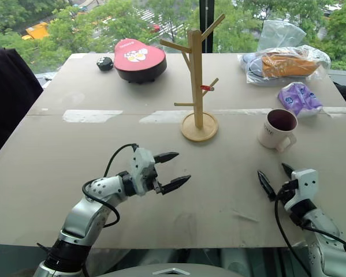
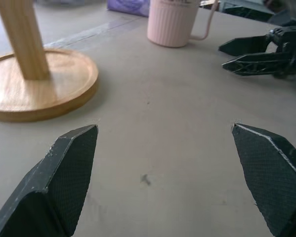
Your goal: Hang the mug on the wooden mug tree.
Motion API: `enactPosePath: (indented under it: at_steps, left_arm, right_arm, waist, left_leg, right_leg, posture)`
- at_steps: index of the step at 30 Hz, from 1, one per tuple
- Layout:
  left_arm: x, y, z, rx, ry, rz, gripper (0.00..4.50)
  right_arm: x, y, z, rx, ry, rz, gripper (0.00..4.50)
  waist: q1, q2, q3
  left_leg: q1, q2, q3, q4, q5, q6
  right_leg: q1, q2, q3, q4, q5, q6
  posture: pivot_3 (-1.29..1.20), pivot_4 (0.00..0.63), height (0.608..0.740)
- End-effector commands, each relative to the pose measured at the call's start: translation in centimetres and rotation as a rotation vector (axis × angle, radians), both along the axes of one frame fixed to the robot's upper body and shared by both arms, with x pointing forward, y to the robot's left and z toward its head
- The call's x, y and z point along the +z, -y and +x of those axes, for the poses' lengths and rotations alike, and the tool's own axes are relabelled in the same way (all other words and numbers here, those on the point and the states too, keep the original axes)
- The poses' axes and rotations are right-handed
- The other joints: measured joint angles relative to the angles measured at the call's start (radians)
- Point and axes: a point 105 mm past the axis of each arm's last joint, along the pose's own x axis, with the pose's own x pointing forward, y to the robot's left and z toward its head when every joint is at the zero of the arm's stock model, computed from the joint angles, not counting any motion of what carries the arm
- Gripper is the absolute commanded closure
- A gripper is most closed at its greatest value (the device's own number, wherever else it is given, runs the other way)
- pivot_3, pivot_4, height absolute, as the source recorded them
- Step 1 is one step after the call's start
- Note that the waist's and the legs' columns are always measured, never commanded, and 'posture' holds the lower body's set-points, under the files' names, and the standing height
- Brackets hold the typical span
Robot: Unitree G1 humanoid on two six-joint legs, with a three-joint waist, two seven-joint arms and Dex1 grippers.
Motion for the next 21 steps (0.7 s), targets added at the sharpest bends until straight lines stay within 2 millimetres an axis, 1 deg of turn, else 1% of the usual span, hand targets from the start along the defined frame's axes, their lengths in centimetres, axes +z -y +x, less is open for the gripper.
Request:
enactPosePath:
  at_steps: [1, 2, 4, 8, 10, 15, 21]
  left_arm:
    - [3.0, 1.3, -0.9, -0.126, 0.054, -0.063, 0.05]
    - [3.4, 1.4, -0.9, -0.145, 0.063, -0.061, 0.05]
    - [3.9, 1.5, -0.7, -0.159, 0.080, -0.049, 0.05]
    - [4.5, 1.7, -0.7, -0.177, 0.104, -0.026, 0.05]
    - [4.7, 1.8, -0.8, -0.188, 0.109, -0.021, 0.05]
    - [5.1, 1.7, -1.1, -0.203, 0.130, 0.008, 0.05]
    - [5.6, 1.8, -1.0, -0.195, 0.145, 0.000, 0.05]
  right_arm:
    - [2.7, 2.0, 0.9, -0.192, 0.103, -0.040, 0.00]
    - [3.1, 2.1, 1.3, -0.236, 0.120, -0.042, 0.00]
    - [3.9, 1.6, 1.9, -0.271, 0.145, -0.032, 0.00]
    - [4.5, 0.8, 2.9, -0.349, 0.159, -0.044, 0.00]
    - [4.4, 0.6, 3.1, -0.384, 0.153, -0.047, 0.00]
    - [3.9, 1.5, 3.5, -0.510, 0.135, -0.067, 0.00]
    - [3.8, 1.6, 4.5, -0.519, 0.140, -0.026, 0.00]
  waist:
    - [-0.002, 0.000, 0.000]
    - [-0.002, 0.001, 0.001]
    - [-0.003, 0.002, 0.001]
    - [-0.009, 0.002, 0.001]
    - [-0.010, 0.002, 0.001]
    - [-0.016, 0.003, 0.002]
    - [-0.024, 0.003, 0.002]
  left_leg:
    - [0.000, 0.000, 0.000, 0.000, 0.000, 0.000]
    - [0.000, 0.000, 0.000, 0.000, 0.000, 0.000]
    - [0.000, 0.000, 0.000, 0.000, 0.000, 0.000]
    - [0.000, 0.000, 0.000, 0.000, 0.000, -0.001]
    - [0.000, 0.000, 0.000, 0.000, 0.000, -0.001]
    - [-0.001, 0.000, 0.001, -0.001, 0.000, -0.001]
    - [-0.001, 0.000, 0.001, -0.001, 0.001, -0.001]
  right_leg:
    - [-0.001, 0.000, 0.000, 0.000, 0.000, 0.000]
    - [-0.001, 0.000, 0.000, 0.001, 0.000, 0.000]
    - [-0.001, 0.000, 0.000, 0.002, 0.000, 0.000]
    - [-0.001, 0.001, 0.000, 0.002, 0.000, 0.000]
    - [-0.001, 0.001, 0.001, 0.001, 0.000, 0.000]
    - [-0.003, 0.001, 0.001, 0.000, 0.000, 0.000]
    - [-0.003, 0.001, 0.001, 0.001, 0.000, 0.000]
  posture:
    - [0.00, 0.150, 0.740]
    - [0.00, 0.150, 0.740]
    - [0.00, 0.150, 0.740]
    - [0.00, 0.150, 0.740]
    - [0.00, 0.150, 0.740]
    - [0.00, 0.150, 0.740]
    - [0.00, 0.150, 0.740]
